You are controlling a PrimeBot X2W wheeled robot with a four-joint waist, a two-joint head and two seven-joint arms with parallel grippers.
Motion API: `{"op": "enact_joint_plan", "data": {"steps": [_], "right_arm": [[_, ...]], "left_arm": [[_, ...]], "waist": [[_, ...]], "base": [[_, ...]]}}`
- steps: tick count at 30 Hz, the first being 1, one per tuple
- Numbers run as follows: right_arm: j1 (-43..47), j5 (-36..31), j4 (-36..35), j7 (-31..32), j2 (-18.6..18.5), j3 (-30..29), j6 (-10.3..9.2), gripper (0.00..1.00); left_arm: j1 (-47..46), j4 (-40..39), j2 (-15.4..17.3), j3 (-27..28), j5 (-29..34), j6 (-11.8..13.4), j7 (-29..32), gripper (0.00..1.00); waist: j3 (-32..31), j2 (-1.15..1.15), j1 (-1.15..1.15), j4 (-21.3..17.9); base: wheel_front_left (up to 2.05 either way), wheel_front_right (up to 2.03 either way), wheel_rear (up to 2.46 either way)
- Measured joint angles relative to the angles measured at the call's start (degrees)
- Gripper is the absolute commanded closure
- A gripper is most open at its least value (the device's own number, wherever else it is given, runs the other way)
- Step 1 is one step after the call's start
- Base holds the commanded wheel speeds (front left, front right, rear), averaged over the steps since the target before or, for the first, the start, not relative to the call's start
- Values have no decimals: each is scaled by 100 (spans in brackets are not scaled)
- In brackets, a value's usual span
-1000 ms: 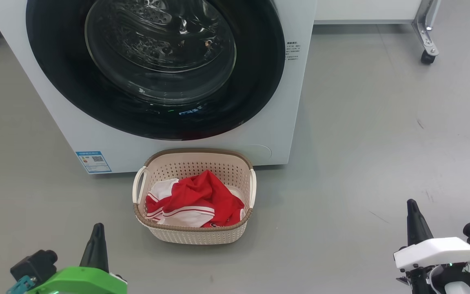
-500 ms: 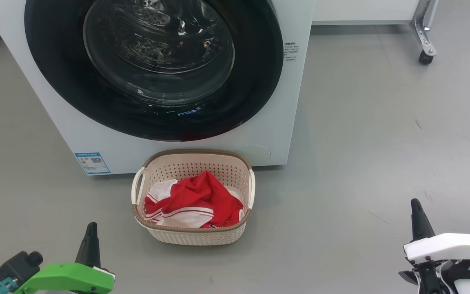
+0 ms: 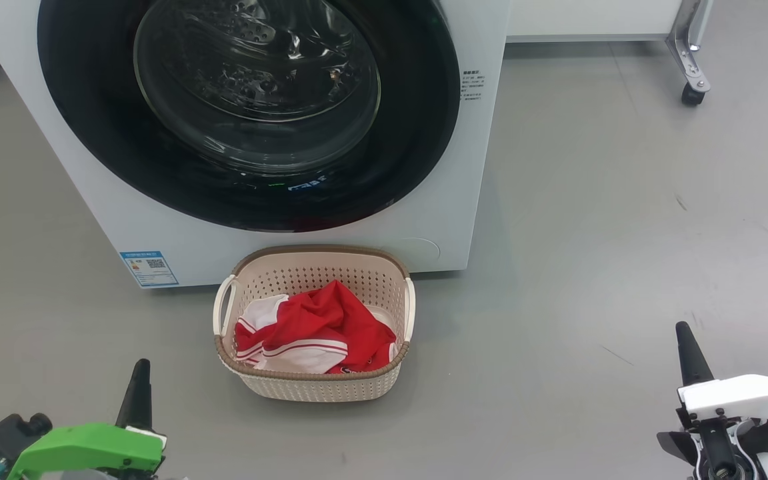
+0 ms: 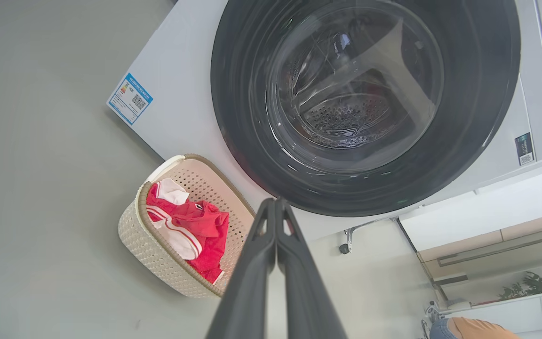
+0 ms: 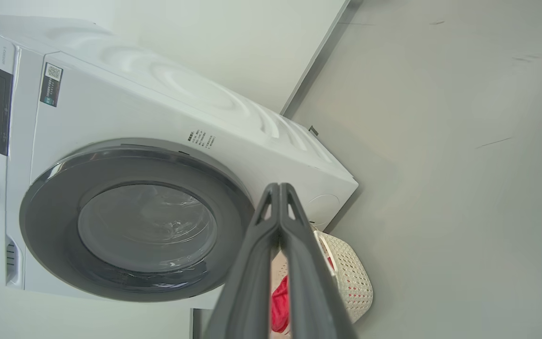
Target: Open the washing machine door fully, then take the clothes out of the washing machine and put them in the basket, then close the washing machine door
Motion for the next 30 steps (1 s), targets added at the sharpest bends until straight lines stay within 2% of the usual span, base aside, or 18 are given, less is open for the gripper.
{"op": "enact_joint_plan", "data": {"steps": [30], "right_arm": [[-318, 2056, 233, 506, 73, -455, 201, 100]], "left_arm": [[-240, 156, 8, 430, -2202, -248, 545, 100]], "waist": [[-33, 0, 0, -53]], "base": [[0, 0, 0]]}}
